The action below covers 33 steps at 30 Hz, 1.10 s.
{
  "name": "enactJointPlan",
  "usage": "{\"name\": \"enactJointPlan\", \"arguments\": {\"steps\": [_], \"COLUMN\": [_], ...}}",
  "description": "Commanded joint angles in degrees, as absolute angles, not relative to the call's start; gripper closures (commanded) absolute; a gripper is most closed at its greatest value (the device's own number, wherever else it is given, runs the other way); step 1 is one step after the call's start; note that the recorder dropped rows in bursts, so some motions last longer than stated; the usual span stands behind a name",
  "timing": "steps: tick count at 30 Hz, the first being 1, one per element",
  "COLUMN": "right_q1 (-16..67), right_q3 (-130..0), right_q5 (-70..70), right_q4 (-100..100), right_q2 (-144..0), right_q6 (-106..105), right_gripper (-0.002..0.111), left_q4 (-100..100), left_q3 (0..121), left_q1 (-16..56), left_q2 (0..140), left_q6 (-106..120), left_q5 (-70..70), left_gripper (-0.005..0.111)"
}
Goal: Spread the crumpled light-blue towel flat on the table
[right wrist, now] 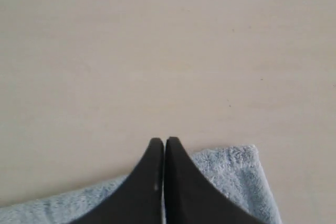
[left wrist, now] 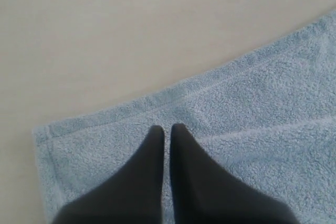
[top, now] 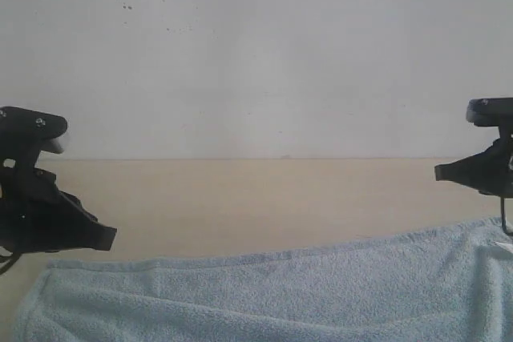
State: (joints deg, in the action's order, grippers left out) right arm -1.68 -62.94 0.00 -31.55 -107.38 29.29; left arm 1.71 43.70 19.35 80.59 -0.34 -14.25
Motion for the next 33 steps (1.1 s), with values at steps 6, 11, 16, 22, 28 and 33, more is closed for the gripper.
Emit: {"name": "enactJointPlan", "arguments": {"steps": [6, 11, 16, 22, 28, 33], "right_q1": [-1.67, 0.17, 4.38, 9.35, 12.9, 14.68], "right_q3": [-49.68, -44.58, -40.4, -38.49, -38.49, -38.49], "right_q5": [-7.69, -7.15, -5.82, -5.26, -4.62, -3.63], "right_q4": [-30.65, -30.76, -30.88, -30.88, -30.88, -30.78], "right_q2": [-90.89, -81.15, -72.62, -65.48, -61.19, -59.24], "right_q6": [38.16, 43.39, 43.16, 43.16, 43.16, 43.6], "right_gripper": [0.108, 0.108, 0.108, 0.108, 0.108, 0.108], "left_q4": [1.46, 1.27, 1.27, 1.27, 1.27, 1.27], "left_q3": [43.39, 43.39, 43.39, 43.39, 45.75, 48.28], "left_q1": [19.9, 19.9, 19.9, 19.9, 19.9, 19.9], "left_q2": [94.57, 101.18, 104.7, 106.95, 110.11, 112.67], "left_q6": [1.86, 1.86, 1.86, 1.36, 1.02, 1.02], "left_q5": [-5.45, 1.4, 5.65, 8.31, 7.74, 7.02], "left_gripper": [0.103, 0.103, 0.103, 0.103, 0.103, 0.103]}}
